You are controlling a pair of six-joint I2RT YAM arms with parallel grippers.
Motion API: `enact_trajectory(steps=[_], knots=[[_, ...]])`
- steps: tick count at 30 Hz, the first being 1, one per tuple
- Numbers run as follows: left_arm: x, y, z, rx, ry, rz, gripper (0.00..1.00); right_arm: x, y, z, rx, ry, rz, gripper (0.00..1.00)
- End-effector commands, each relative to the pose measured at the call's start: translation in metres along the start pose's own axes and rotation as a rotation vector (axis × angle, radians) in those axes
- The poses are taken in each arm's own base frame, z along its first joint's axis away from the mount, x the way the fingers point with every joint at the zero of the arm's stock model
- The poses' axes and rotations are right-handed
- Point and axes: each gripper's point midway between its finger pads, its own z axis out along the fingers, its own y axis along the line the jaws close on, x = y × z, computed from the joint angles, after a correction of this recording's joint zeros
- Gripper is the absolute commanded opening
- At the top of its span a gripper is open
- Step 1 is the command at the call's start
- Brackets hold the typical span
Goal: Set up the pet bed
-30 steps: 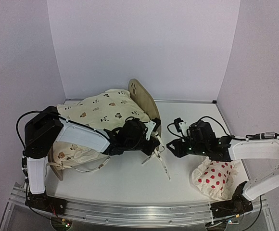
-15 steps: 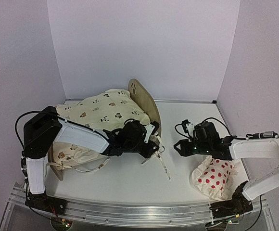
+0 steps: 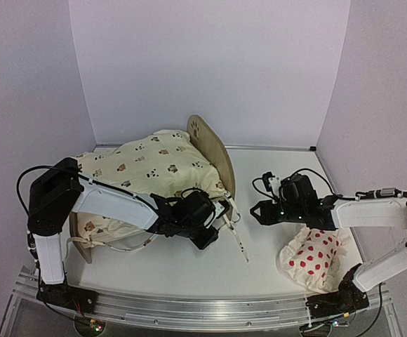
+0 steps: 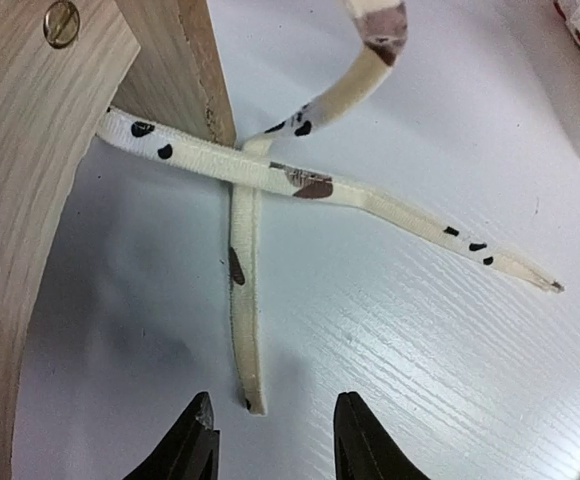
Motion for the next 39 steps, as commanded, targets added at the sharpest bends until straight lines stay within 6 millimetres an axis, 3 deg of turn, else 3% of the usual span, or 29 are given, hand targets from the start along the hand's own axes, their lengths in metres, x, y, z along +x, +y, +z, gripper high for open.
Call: enact_trajectory(steps=[1, 8, 20, 31, 39], knots=[[-0.004, 0.004, 0.004, -0.022, 0.021, 0.031, 0.37, -0.014, 0.009, -0.002, -0.033, -0.029, 0.017, 0.44], [0.0, 0.003, 0.018, -0.021, 0.047, 0.048, 0.31, -0.013, 0.009, -0.008, -0.04, -0.038, 0.021, 0.45], [0.019, 0.02, 0.028, -0.118, 0.103, 0.026, 0.26, -0.01, 0.013, -0.013, -0.068, -0.034, 0.043, 0.45], [0.037, 0.028, 0.043, -0.15, 0.144, 0.021, 0.01, -0.01, 0.012, -0.017, -0.068, -0.042, 0.041, 0.45], [0.014, 0.018, 0.03, -0.094, 0.061, 0.017, 0.0, -0.012, 0.011, -0.019, -0.065, -0.053, 0.035, 0.45]])
